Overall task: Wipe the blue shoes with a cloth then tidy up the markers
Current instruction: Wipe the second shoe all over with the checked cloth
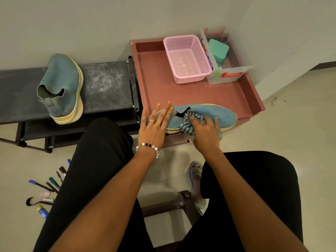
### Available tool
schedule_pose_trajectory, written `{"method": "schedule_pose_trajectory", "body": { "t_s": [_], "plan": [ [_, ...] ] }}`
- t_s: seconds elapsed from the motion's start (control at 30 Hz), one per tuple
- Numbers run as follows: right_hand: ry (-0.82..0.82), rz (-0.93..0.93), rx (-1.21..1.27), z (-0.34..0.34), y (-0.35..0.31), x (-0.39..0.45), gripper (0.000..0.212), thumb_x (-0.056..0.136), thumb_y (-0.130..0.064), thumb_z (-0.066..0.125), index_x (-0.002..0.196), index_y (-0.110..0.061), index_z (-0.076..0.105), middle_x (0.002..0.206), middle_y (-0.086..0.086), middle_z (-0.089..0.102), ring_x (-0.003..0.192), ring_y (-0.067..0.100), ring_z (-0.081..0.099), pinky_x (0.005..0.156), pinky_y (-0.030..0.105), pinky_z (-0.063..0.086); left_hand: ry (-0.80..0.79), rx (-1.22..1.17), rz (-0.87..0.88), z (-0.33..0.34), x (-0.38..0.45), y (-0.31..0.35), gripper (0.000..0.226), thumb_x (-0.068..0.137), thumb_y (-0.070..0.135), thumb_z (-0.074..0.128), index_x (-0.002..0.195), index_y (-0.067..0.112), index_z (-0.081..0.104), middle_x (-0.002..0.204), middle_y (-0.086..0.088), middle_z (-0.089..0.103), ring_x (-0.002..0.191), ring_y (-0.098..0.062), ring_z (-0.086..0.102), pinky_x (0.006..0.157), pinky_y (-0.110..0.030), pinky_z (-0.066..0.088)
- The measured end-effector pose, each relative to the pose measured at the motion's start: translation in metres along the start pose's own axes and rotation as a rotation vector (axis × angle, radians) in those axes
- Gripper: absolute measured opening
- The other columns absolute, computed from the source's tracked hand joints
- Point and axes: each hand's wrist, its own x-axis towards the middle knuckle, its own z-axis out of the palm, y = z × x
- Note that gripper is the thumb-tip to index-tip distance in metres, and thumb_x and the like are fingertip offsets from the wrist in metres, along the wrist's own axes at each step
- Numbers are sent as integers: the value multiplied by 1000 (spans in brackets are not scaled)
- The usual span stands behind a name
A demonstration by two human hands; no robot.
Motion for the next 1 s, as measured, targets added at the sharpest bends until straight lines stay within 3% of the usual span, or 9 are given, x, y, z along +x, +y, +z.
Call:
{"method": "schedule_pose_trajectory", "body": {
  "t_s": [0.1,0.17,0.23,0.33,0.5,0.63,0.77,0.9,1.0],
  "plan": [
    [-5,45,76,-3,-41,5,54,82,-15,58,134,-18,45,124,12,60,128,33,41,102,42,36,-91,-86,-17,4,6,4,76,99,14,33,144,25,-27,157,9,-23,147,-20,-7,116,-50,2],
    [16,42,174,-6,-64,7,47,77,-18,61,124,-18,53,111,11,65,113,32,52,90,39,44,-141,-146,-45,7,7,8,78,100,24,39,144,26,-25,155,9,-27,147,-20,-9,116,-50,-3],
    [20,-7,254,-6,-64,6,52,75,-18,62,127,-19,53,107,11,66,108,31,55,90,38,42,-173,-145,-57,6,8,10,81,98,29,41,144,26,-25,153,8,-30,147,-23,-8,115,-51,-6],
    [-53,-115,282,-7,-25,1,61,79,-18,62,137,-30,47,124,15,57,112,32,54,96,37,42,-221,-94,-27,1,12,9,75,100,21,34,146,23,-25,157,4,-23,147,-29,6,115,-55,0],
    [-87,37,-49,-12,31,4,60,84,-12,54,139,-30,39,123,10,57,123,26,42,97,37,31,-216,-67,-45,3,13,10,87,97,32,44,142,21,-29,160,-1,-9,139,-34,27,115,-57,0],
    [-106,235,13,-20,-34,-3,34,90,-16,51,124,-8,52,119,15,61,117,34,48,98,41,35,-268,-53,-57,2,18,12,83,98,34,41,145,22,-26,159,1,-14,145,-35,14,116,-51,-4],
    [-63,74,302,-17,-78,0,37,83,-18,59,120,-15,57,116,11,63,116,31,49,95,38,39,-320,-45,-14,2,24,10,76,99,37,34,147,22,-23,159,1,-16,143,-32,18,116,-49,-7],
    [-105,-59,243,-13,-24,-11,58,85,-14,55,139,-33,42,136,-3,53,129,23,40,113,43,20,-227,-10,10,8,21,9,71,98,20,35,151,22,-14,160,-1,-7,119,-31,50,116,-52,0],
    [-136,99,27,-11,15,-17,64,86,-5,52,141,-32,36,137,-7,51,135,23,29,113,62,4,-97,-36,-1,12,19,4,83,84,21,63,152,20,16,155,-4,28,96,-33,62,112,-55,21]
  ]
}}
